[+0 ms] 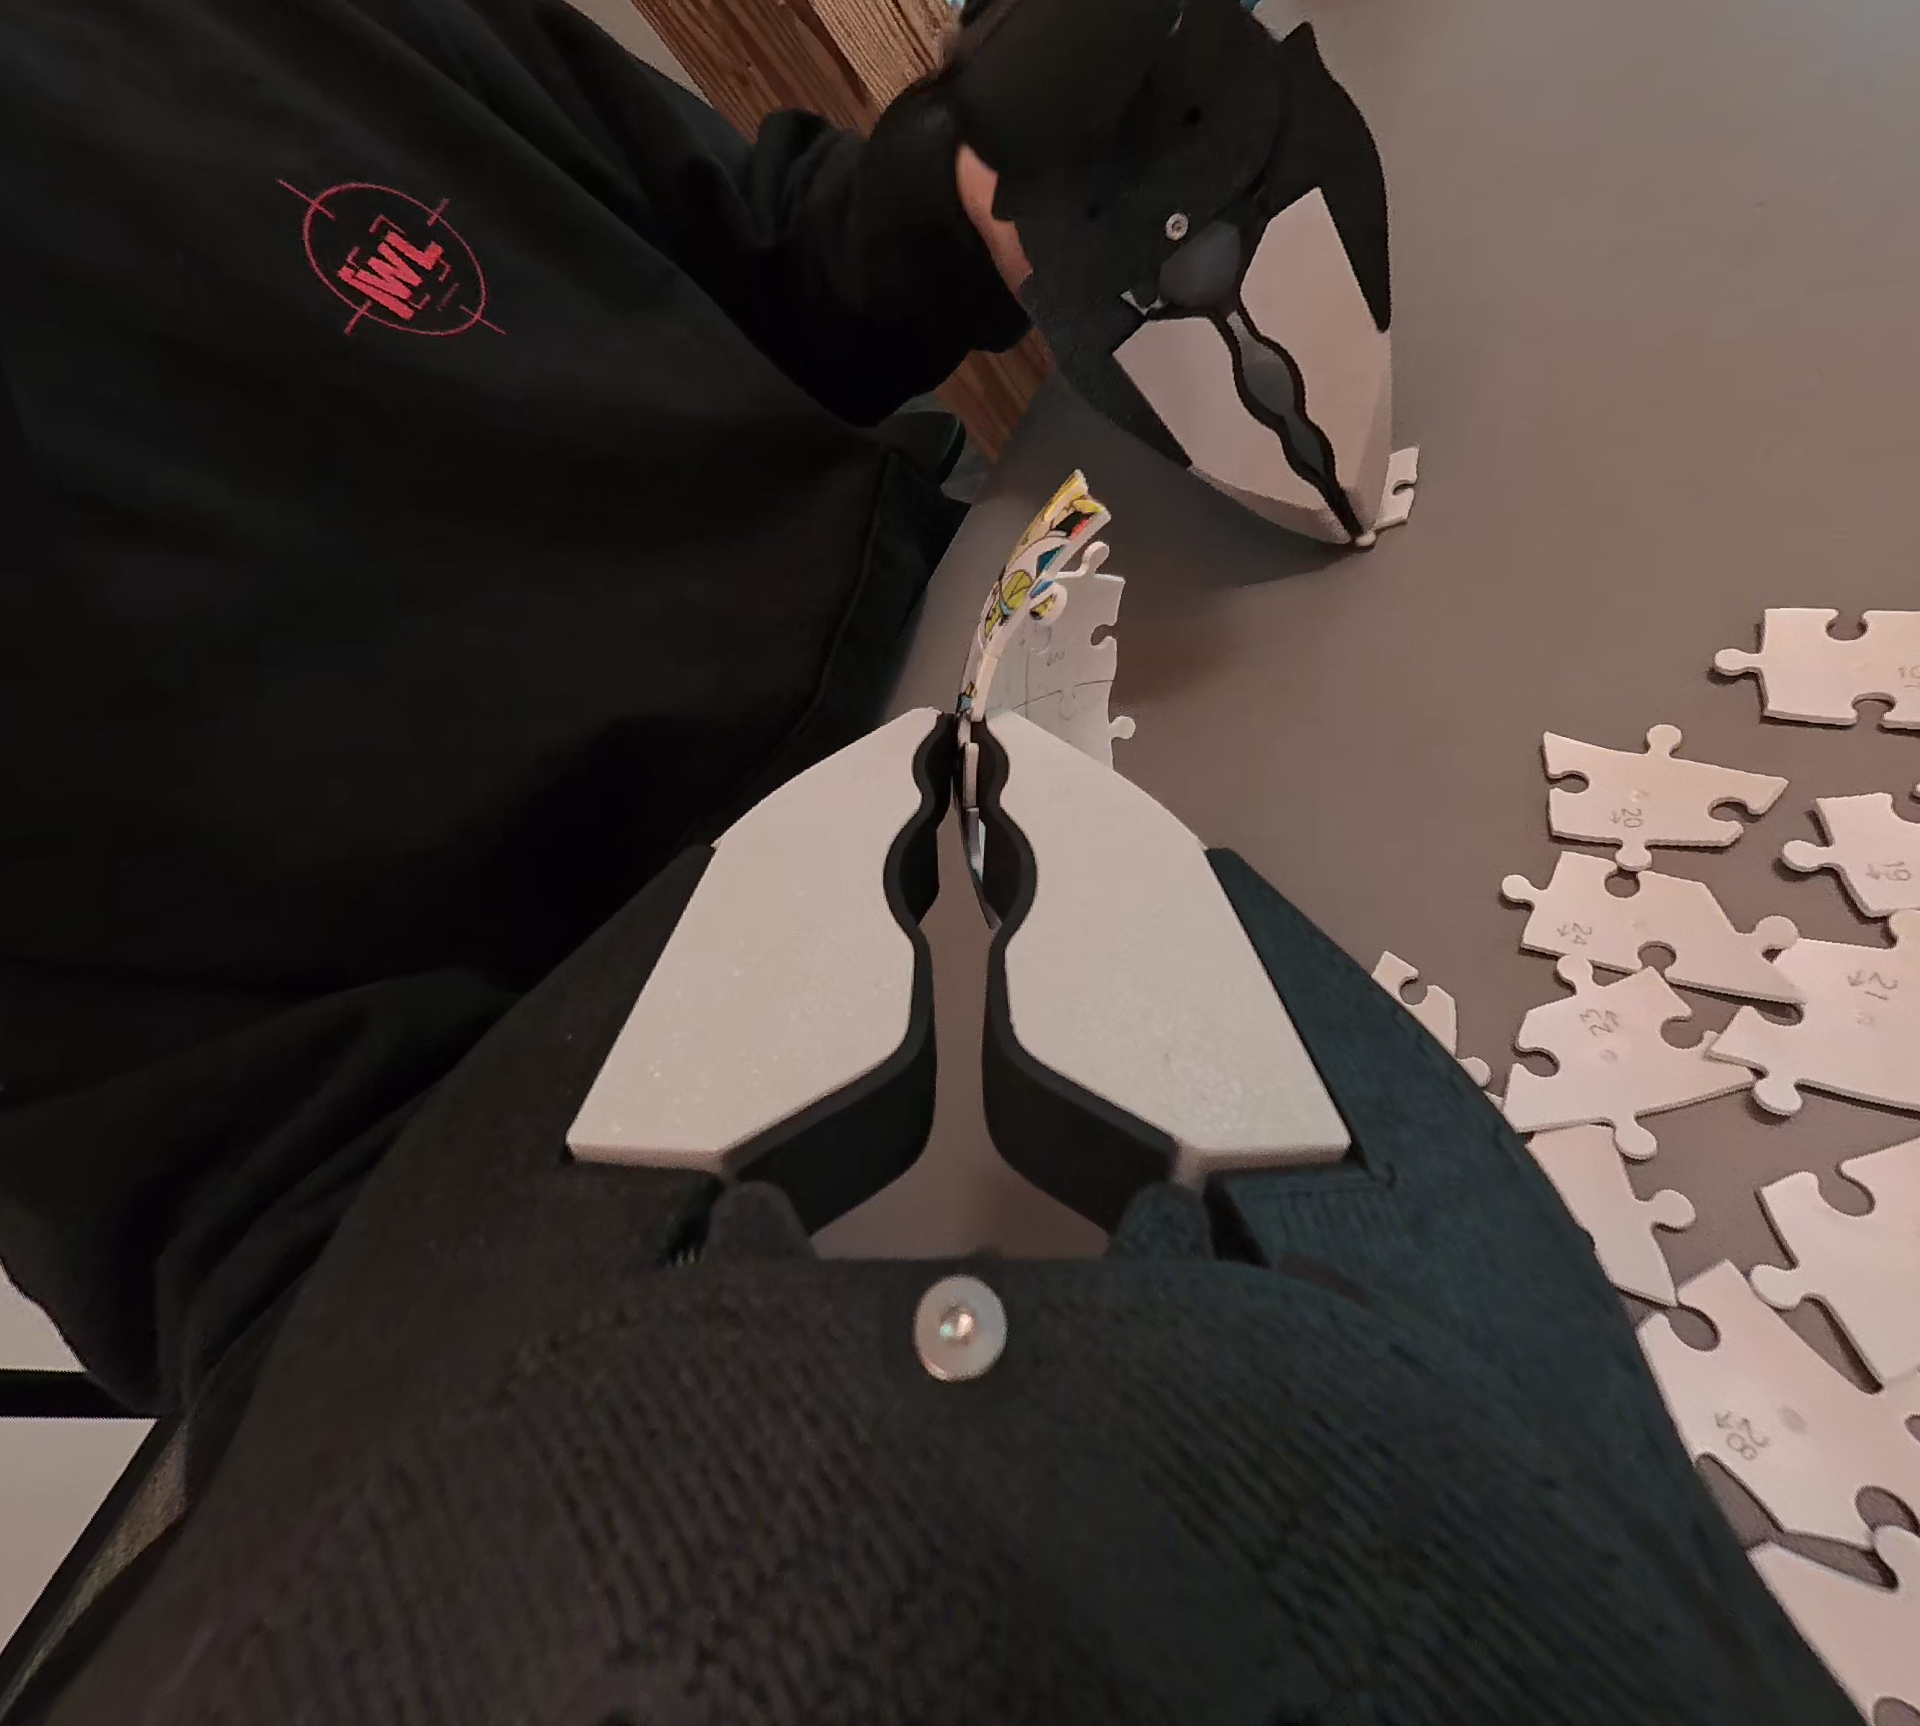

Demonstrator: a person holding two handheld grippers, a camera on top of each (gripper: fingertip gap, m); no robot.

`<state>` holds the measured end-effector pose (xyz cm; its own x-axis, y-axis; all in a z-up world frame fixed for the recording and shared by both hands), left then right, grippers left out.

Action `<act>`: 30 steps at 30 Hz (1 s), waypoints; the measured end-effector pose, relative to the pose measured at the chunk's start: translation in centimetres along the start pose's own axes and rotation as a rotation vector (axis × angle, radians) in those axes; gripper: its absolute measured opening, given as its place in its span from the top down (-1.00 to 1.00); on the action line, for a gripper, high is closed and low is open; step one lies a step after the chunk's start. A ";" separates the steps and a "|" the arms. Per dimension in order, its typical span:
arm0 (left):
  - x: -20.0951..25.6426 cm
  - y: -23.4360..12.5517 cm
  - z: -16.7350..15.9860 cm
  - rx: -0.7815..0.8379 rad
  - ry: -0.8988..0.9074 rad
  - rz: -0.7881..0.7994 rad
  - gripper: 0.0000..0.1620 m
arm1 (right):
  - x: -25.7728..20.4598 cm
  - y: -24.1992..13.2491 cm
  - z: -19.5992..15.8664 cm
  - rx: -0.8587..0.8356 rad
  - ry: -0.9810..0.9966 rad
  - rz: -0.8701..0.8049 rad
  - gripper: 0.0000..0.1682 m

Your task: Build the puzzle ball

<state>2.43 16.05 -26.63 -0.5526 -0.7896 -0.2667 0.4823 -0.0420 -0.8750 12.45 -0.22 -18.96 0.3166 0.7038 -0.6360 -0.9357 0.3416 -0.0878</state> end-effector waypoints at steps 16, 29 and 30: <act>0.3 -1.4 -2.3 -0.106 -0.174 0.233 0.68 | 0.1 -0.1 -0.1 0.005 0.004 0.002 0.97; -1.1 -1.4 -0.9 0.119 -0.184 0.027 0.51 | -0.2 -0.3 0.0 0.016 -0.010 -0.003 0.97; -1.3 -1.4 -0.9 0.098 -0.178 0.084 0.54 | -0.1 -0.4 -0.1 0.018 -0.008 -0.003 0.97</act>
<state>1.88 17.70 -25.45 -0.3827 -0.8883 -0.2539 0.5906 -0.0239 -0.8066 12.75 -0.47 -18.91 0.3212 0.7077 -0.6293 -0.9317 0.3553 -0.0759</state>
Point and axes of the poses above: each gripper's, where its closed fingertips meet, y out along the fingers, z out of its top, x = y × z across the jaws, the point moved 5 cm from there along -y, back along the fingers, and after that the axes turned 12 degrees about z, right-handed, at the moved point
